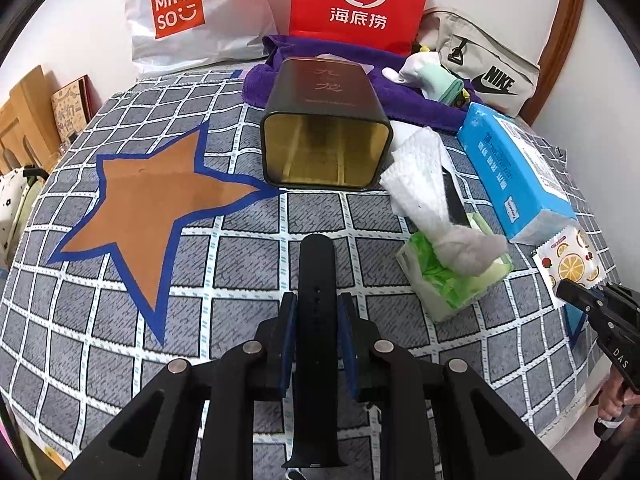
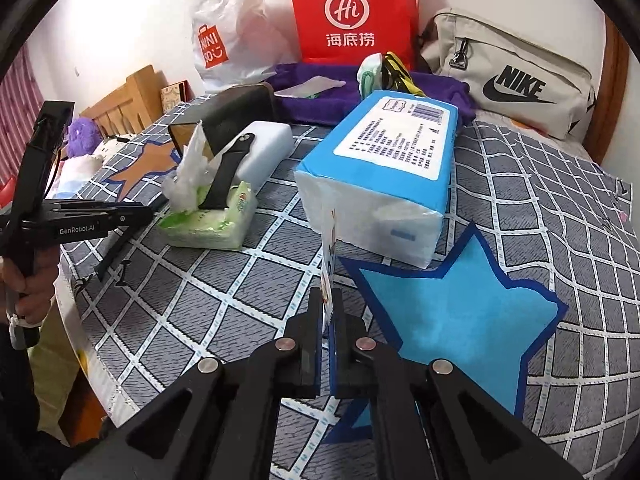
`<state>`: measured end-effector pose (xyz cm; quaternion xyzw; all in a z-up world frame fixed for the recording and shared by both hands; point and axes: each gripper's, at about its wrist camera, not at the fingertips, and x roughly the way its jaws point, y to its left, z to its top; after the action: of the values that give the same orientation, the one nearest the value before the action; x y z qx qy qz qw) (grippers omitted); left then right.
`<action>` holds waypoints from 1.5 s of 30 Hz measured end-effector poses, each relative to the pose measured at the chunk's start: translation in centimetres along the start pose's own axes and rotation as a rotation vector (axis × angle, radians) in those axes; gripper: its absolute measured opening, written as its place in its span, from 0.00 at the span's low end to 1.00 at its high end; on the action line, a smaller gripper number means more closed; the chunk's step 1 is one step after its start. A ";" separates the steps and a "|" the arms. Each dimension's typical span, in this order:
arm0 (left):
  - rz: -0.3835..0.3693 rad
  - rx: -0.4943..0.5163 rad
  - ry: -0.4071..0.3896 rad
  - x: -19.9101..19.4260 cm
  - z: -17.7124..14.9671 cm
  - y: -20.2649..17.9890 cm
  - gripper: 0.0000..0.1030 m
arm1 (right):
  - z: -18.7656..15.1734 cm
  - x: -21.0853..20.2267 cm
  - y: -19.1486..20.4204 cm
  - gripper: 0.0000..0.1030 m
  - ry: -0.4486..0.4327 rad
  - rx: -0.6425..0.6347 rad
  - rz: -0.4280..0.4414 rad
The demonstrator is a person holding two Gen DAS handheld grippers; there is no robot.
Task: Organize soft objects
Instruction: 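Carry the strap and snack packet toward the purple towel with both tools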
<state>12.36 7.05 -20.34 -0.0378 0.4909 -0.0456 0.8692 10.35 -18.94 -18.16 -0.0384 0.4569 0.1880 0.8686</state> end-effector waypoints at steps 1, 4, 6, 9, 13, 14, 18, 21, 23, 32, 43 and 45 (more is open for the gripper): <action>-0.001 -0.002 -0.001 -0.2 0.0 -0.1 0.19 | 0.0 -0.3 0.1 0.02 -0.003 0.001 0.003; -0.002 -0.005 -0.013 -1.1 0.0 -0.4 0.19 | 0.2 -1.0 0.1 0.02 -0.011 0.003 0.004; -0.006 -0.005 -0.021 -1.7 0.1 -0.6 0.19 | 0.3 -1.6 0.0 0.02 -0.020 0.007 0.008; -0.010 -0.010 -0.031 -2.4 0.4 -0.7 0.19 | 0.6 -2.6 0.1 0.02 -0.037 0.005 0.009; -0.011 -0.013 -0.045 -3.3 1.0 -1.0 0.19 | 1.2 -3.7 0.1 0.02 -0.055 -0.005 0.008; -0.010 -0.015 -0.046 -3.4 1.2 -1.1 0.19 | 1.4 -3.9 0.1 0.02 -0.056 -0.006 0.010; -0.011 -0.008 -0.063 -4.4 1.9 -1.6 0.19 | 1.9 -4.6 -0.3 0.02 -0.065 -0.006 0.014; -0.014 -0.001 -0.075 -5.1 2.4 -2.0 0.19 | 2.5 -5.1 -0.7 0.02 -0.076 -0.002 0.013; -0.016 0.002 -0.082 -5.5 2.9 -2.2 0.19 | 2.9 -5.4 -0.8 0.02 -0.084 -0.001 0.013; -0.026 0.015 -0.110 -6.8 5.9 -3.2 0.19 | 5.3 -6.4 -1.2 0.02 -0.114 -0.009 0.018; -0.043 0.027 -0.139 -7.0 10.5 -3.7 0.19 | 9.7 -6.1 -2.1 0.02 -0.145 -0.033 -0.004; -0.050 0.027 -0.142 -6.9 11.3 -3.7 0.19 | 10.6 -5.8 -2.4 0.02 -0.148 -0.033 -0.012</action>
<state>18.41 4.41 -8.26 -0.0413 0.4261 -0.0711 0.9009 16.46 -20.36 -7.58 -0.0413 0.3878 0.1925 0.9005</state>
